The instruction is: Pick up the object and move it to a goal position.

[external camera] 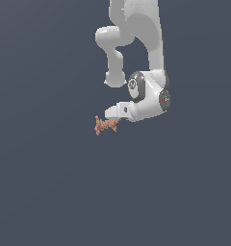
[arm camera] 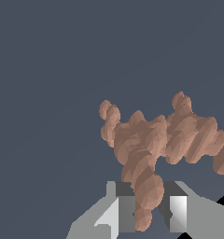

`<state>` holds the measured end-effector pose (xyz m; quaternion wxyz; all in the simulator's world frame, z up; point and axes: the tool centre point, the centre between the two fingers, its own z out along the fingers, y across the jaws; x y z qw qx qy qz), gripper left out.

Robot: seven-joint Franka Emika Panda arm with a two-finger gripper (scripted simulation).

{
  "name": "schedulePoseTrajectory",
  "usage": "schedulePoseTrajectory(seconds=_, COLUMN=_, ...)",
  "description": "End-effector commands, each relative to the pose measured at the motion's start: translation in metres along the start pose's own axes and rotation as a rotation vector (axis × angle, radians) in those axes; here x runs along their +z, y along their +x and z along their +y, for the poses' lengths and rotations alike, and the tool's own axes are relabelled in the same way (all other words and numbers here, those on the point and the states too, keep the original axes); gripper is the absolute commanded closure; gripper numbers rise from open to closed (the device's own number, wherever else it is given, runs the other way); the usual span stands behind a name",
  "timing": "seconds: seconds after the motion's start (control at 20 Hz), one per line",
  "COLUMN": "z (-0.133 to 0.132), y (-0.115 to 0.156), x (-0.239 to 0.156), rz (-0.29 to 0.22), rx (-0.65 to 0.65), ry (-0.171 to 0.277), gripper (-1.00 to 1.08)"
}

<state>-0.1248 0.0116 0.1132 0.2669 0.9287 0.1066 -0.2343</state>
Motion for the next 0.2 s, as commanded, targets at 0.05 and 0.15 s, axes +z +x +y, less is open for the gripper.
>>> schedulePoseTrajectory(seconds=0.05, z=-0.0019, y=-0.0050, x=0.0016, rz=0.000, rx=0.001, ry=0.000, gripper=1.08)
schedulePoseTrajectory(seconds=0.15, z=-0.0021, y=-0.0056, x=0.0018, rz=0.000, rx=0.001, ry=0.000, gripper=1.08)
